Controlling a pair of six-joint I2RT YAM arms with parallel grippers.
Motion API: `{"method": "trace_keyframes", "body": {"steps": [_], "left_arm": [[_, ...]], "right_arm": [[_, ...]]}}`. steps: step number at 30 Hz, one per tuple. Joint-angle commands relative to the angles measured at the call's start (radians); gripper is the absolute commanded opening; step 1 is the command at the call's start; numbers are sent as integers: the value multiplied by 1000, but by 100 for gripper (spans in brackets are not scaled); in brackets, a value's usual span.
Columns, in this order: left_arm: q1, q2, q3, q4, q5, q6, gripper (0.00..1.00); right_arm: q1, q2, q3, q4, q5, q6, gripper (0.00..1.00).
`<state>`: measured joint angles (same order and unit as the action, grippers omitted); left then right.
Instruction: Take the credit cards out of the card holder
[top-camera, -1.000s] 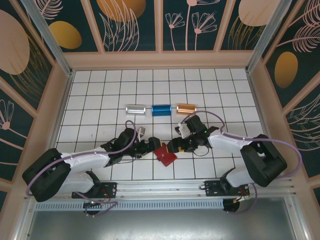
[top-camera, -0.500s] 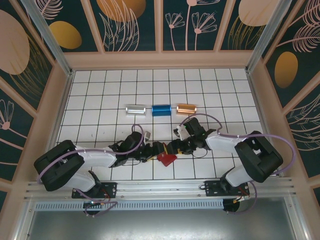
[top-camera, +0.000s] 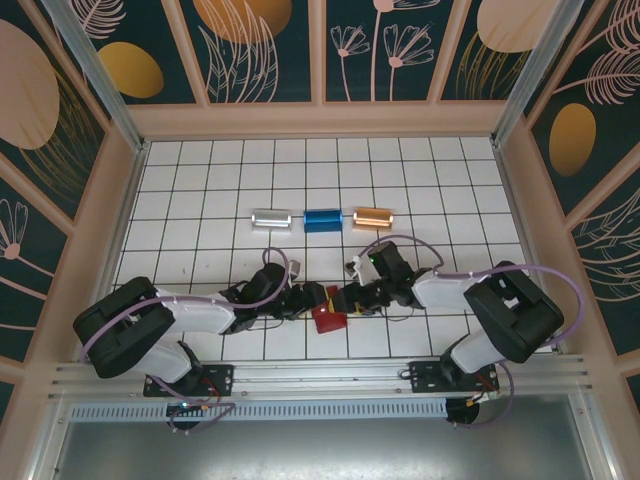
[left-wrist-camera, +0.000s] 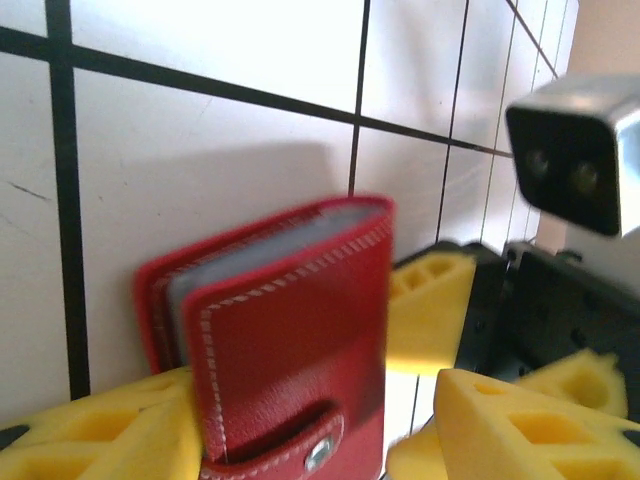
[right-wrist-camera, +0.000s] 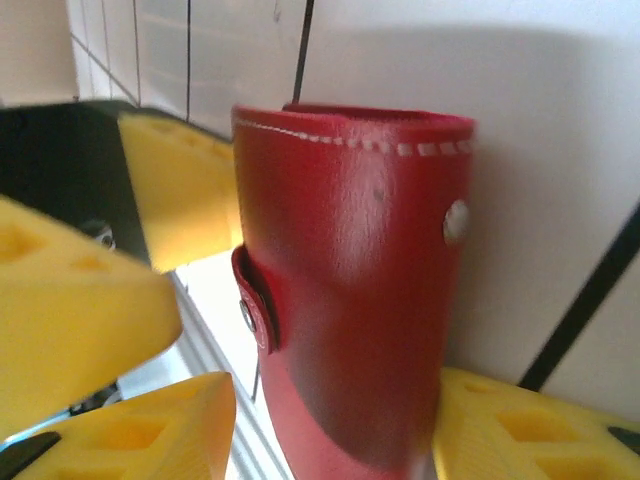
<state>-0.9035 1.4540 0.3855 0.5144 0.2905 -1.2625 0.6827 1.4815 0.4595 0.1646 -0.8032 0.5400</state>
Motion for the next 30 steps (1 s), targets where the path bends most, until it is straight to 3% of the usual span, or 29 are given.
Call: {"method": "trace_keyframes", "body": {"steps": [1,7,15,21,27,30], "left_arm": [[-3,-9,12,64,-19,-13,57],[-3,-44,-3,89,-31,-9,43],[-4,-127,0,43,-77,10,41],[-2,-248,100,-184,-176,128,45],[-3,-397,256,-355,-258,346,52],[-2,-486,294,-350,-254,459,65]], "right_arm": [[18,-19,-15,128,-111,51,52],[20,-49,-26,166,-100,75,47],[21,-107,-15,136,-43,74,29],[20,-225,9,62,1,45,24],[16,-408,65,-45,85,-10,21],[16,-513,101,-50,122,-15,21]]}}
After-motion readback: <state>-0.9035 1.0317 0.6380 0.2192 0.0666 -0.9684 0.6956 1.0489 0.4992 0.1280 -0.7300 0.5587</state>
